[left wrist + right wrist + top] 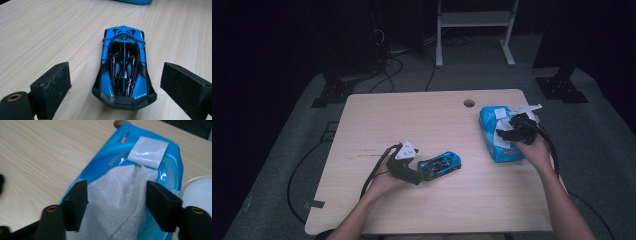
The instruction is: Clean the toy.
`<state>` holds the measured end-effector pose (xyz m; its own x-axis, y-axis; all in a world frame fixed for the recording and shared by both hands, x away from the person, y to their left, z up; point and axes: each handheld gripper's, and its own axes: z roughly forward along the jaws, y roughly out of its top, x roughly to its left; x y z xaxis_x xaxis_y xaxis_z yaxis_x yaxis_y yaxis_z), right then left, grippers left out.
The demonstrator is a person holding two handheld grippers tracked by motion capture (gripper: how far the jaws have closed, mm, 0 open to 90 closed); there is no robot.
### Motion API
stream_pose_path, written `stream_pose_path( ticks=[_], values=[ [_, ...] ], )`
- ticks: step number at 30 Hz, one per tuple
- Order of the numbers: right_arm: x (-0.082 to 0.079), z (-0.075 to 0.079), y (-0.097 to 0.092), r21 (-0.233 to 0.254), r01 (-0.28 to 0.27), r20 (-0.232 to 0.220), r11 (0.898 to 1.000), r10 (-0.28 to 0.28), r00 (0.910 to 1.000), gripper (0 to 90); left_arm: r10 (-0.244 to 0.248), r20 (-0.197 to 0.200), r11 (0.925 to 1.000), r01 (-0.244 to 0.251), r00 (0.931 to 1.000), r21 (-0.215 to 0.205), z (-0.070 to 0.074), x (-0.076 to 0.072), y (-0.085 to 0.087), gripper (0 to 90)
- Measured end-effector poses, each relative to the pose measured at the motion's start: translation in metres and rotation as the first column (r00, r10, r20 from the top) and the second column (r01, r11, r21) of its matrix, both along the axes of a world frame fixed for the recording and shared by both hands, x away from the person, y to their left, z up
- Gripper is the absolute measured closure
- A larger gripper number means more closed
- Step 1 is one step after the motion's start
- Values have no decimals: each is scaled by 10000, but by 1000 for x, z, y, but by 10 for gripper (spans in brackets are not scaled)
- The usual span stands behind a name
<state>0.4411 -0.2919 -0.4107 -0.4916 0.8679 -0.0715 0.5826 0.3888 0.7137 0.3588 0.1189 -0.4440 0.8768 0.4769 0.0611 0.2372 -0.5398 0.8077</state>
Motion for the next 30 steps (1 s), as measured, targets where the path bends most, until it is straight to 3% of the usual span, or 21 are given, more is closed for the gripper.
stream_pose_path(
  ticks=[3, 5, 14, 20, 23, 27, 30],
  values=[
    [2, -4, -1, 23, 24, -130, 10000, -24, 9999, 483, 12, 94, 10000, -13, 10000, 83, 1, 0, 2, 87],
    [0, -5, -3, 157, 89, 145, 9998, -92, 9999, 562, 15, 181, 9997, -19, 9998, 229, 1, 1, 3, 88],
    [-6, -6, -16, 512, 323, -34, 9982, -322, 9995, 800, 214, 108, 9998, -215, 9997, 35, 1, 2, 6, 87],
    [-20, 11, -19, 478, -36, 445, 9989, 15, 9990, 834, 234, 130, 9997, -236, 9996, 117, 0, 2, 8, 87],
    [-32, 23, -20, 690, -328, 821, 9971, 271, 9963, 838, 251, 175, 9997, -252, 9995, 39, 0, 2, 8, 87],
    [-53, 45, -17, 930, -877, 1452, 9918, 737, 9867, 840, 290, 148, 9996, -290, 9995, -40, 0, 1, 7, 87],
    [-71, 59, -13, 1285, -1461, 1944, 9809, 1196, 9736, 840, 252, 183, 9997, -252, 9995, 2, -1, 1, 6, 87]
  ],
)
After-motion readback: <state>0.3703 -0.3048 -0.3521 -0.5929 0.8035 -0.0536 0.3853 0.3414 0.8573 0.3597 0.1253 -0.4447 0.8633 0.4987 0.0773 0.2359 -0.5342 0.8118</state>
